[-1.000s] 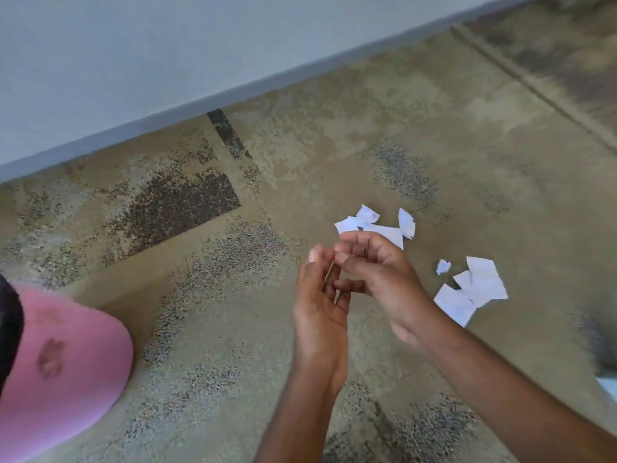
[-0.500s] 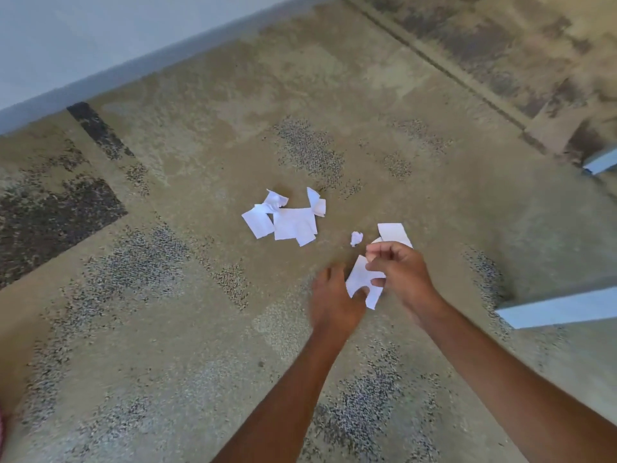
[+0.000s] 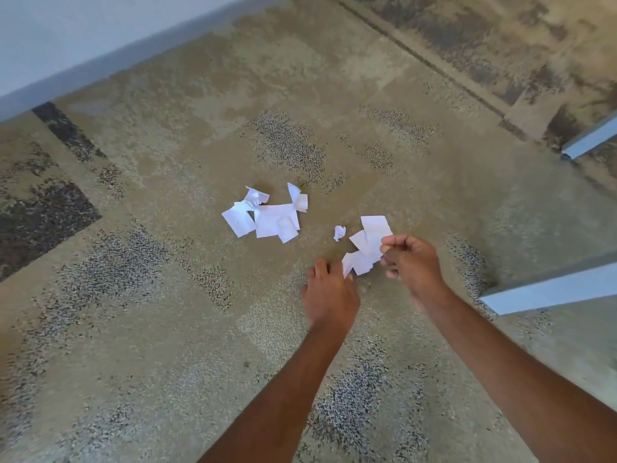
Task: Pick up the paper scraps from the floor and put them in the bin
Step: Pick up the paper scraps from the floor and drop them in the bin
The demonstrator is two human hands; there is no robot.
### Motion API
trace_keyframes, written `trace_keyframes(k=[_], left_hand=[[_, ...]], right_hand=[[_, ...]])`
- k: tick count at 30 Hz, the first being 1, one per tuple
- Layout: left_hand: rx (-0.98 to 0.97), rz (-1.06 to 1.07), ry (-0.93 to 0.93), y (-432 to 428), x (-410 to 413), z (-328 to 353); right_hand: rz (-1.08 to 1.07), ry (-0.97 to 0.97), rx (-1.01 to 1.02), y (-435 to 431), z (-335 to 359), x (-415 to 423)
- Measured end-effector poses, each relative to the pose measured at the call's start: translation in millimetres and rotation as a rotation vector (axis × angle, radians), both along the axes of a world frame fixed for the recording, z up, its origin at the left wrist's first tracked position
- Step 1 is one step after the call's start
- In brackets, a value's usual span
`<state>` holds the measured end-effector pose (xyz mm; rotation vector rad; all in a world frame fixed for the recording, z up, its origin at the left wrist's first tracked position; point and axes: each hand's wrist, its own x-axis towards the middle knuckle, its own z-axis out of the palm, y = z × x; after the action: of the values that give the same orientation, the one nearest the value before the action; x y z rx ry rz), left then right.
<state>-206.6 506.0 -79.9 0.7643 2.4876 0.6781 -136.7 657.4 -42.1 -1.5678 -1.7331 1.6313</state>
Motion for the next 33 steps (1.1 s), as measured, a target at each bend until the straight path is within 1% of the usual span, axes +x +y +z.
trace_keyframes(k=[2, 4, 6, 8, 9, 10, 11, 13, 15, 18, 20, 22, 24, 27, 29, 33], left_hand=[[0.086, 0.038, -0.036, -7, -6, -1], [0.16, 0.103, -0.077, -15, -11, -3], [0.2, 0.174, -0.122, -23, -16, -4], [0.216, 0.209, -0.157, -29, -20, -2], [0.205, 0.201, -0.152, -30, -23, -1], [0.187, 0.181, -0.135, -31, -25, 1], [0.177, 0.158, -0.116, -29, -28, 3], [0.171, 0.088, -0.066, -23, -36, 6], [0.143, -0.022, 0.016, -11, -48, 5], [0.119, -0.221, 0.107, 13, -72, 0], [0.064, -0.357, 0.138, 27, -87, -4], [-0.021, -0.446, 0.164, 34, -94, -9], [-0.042, -0.453, 0.201, 33, -96, -13], [0.004, -0.39, 0.231, 26, -91, -17], [0.019, -0.383, 0.248, 21, -85, -16], [0.058, -0.4, 0.238, 18, -81, -15]], right_hand=[[0.06, -0.014, 0.068, -2, -5, -3], [0.209, -0.08, 0.225, -3, -10, -5], [0.497, -0.229, 0.445, -4, -15, -5], [0.789, -0.447, 0.641, -7, -21, -5], [0.865, -0.54, 0.703, -9, -23, -5], [0.897, -0.599, 0.743, -11, -27, -5], [0.901, -0.622, 0.778, -13, -30, -4], [0.898, -0.597, 0.854, -16, -35, -2], [0.913, -0.57, 0.922, -16, -37, 1], [0.943, -0.586, 0.969, -14, -38, 2], [0.953, -0.596, 0.994, -13, -38, 2], [0.955, -0.592, 1.014, -12, -38, 1], [0.924, -0.578, 0.997, -13, -38, 0], [0.814, -0.556, 0.876, -15, -40, -4], [0.788, -0.585, 0.807, -14, -44, -7], [0.775, -0.583, 0.799, -14, -44, -13]])
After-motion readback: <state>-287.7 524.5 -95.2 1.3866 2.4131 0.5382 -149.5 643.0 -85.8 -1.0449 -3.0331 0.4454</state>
